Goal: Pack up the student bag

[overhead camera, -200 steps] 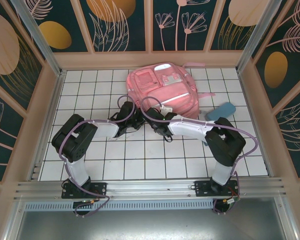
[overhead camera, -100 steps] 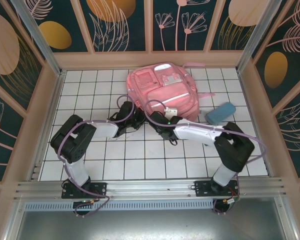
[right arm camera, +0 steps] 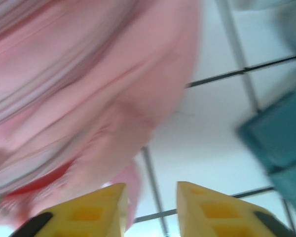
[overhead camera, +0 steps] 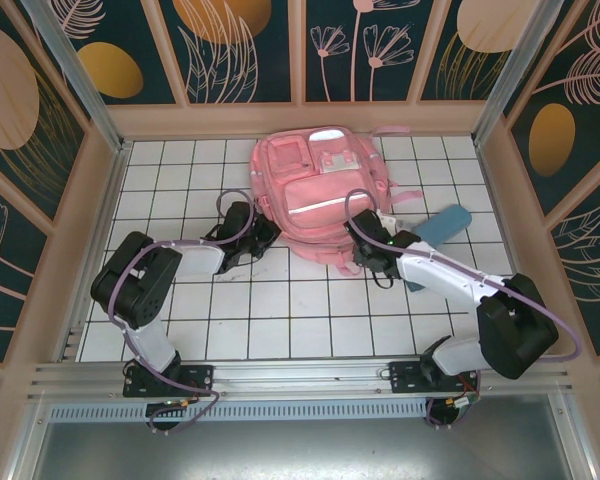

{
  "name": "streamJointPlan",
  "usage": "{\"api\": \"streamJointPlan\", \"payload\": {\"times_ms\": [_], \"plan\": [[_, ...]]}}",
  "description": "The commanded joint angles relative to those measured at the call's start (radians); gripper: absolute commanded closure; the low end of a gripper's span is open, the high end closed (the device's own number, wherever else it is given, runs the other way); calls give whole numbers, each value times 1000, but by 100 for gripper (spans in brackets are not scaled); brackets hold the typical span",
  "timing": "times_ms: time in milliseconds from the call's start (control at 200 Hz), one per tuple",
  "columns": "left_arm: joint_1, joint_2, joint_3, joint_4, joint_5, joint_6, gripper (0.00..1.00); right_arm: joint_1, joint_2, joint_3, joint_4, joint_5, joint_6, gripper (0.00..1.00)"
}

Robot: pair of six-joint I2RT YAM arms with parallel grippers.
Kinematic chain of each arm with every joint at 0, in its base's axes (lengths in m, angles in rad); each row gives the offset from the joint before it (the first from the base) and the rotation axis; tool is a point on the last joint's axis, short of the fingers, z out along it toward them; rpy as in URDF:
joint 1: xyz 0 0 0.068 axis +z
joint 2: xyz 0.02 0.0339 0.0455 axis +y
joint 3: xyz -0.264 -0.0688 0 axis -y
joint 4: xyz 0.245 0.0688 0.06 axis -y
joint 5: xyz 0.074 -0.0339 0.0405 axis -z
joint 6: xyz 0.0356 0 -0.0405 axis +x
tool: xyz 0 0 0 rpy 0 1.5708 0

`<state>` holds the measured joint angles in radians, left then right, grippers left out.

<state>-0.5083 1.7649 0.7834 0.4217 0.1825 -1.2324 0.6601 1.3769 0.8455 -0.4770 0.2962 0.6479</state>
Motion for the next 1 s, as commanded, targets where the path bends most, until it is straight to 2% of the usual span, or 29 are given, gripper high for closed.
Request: {"api": "streamJointPlan", "payload": {"times_ms": [0, 65, 200, 355, 576, 811, 991], "plan": [[19, -41, -1, -39, -38, 49, 100, 21, -7, 11, 118, -250, -152, 60], [19, -42, 4, -43, -33, 53, 100, 42, 11, 27, 136, -276, -167, 58], [19, -39, 6, -39, -27, 50, 100, 63, 77, 81, 131, -240, -165, 58], [19, -36, 9, -39, -20, 48, 100, 67, 146, 132, 100, -156, -145, 65], [19, -40, 7, -40, -20, 47, 100, 67, 190, 152, 69, -128, -128, 71], [22, -40, 12, -53, -43, 49, 100, 81, 189, 163, 17, -51, -101, 93], [63, -45, -6, -68, -61, 59, 100, 78, 152, 171, -62, 82, -78, 98]]}}
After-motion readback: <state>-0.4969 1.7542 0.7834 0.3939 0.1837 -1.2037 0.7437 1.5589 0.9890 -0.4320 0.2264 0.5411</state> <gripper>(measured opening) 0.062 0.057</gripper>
